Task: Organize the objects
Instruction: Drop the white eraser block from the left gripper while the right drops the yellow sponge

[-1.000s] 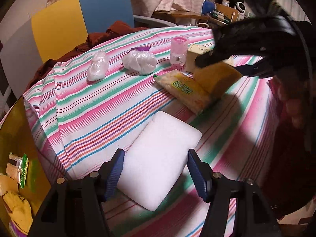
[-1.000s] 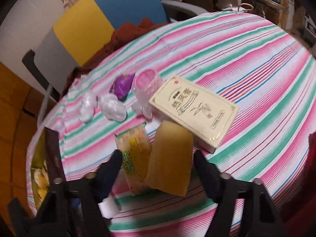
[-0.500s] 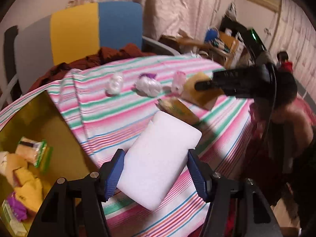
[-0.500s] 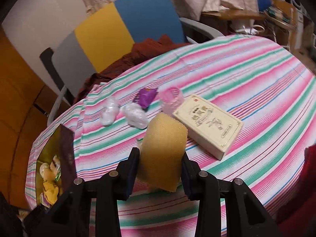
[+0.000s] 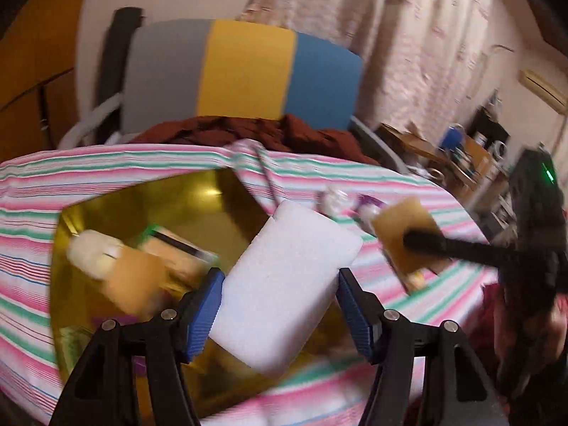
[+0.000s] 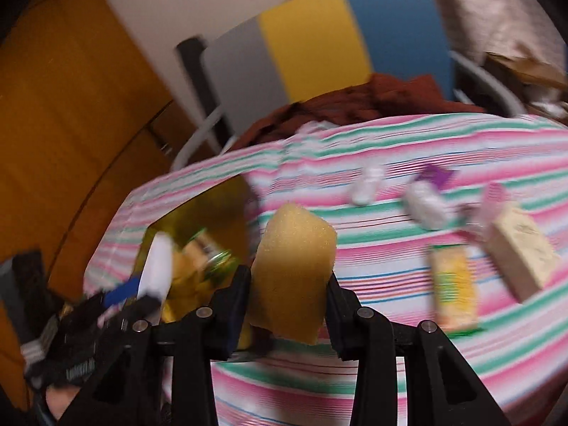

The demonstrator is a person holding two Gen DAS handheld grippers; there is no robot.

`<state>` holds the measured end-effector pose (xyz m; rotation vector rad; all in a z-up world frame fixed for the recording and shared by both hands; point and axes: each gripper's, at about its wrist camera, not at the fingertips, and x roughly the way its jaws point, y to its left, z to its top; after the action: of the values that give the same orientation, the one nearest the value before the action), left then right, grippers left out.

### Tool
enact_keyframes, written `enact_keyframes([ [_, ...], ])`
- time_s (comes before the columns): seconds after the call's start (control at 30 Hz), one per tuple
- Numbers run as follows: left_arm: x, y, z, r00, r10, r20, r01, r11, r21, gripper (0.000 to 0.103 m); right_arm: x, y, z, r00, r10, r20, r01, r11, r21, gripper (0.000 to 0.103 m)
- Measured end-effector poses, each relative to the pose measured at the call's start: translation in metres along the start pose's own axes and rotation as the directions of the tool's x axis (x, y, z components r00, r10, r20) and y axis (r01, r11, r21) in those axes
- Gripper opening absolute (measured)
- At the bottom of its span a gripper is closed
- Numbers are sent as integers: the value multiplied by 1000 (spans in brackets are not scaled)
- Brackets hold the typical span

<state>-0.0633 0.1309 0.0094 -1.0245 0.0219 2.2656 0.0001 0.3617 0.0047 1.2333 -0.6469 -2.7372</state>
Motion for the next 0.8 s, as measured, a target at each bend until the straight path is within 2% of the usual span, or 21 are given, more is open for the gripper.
enact_keyframes([
  [0.1,5,29,19,998,59,9,-58,997,-45,67,22,30,-4,996,57,-63,-59,998,-33,42],
  [0.17,11,45,31,997,78,10,-77,994,-78,68,34,48,-7,995,55,-86,-60,996,-67,44],
  [0.23,18,61,43,997,78,10,-76,991,-113,71,45,64,-9,992,65,-107,-75,993,-95,58],
  [0.27,21,67,46,996,91,3,-90,988,-127,73,47,69,-10,991,65,-113,-77,991,-105,73],
  [0.3,23,74,49,994,107,0,-106,983,-152,75,50,75,-11,990,68,-120,-83,989,-119,81],
  [0.37,20,85,51,992,122,20,-116,976,-183,81,52,82,-15,988,76,-131,-95,985,-144,82],
  [0.43,16,94,47,987,155,31,-145,967,-207,82,53,83,-18,988,62,-139,-84,984,-160,83],
  [0.53,9,100,37,987,159,30,-149,965,-216,82,55,85,-25,989,27,-147,-53,983,-177,85],
  [0.8,-17,84,-12,976,215,46,-203,961,-186,82,54,91,-35,991,-75,-109,45,966,-254,95],
])
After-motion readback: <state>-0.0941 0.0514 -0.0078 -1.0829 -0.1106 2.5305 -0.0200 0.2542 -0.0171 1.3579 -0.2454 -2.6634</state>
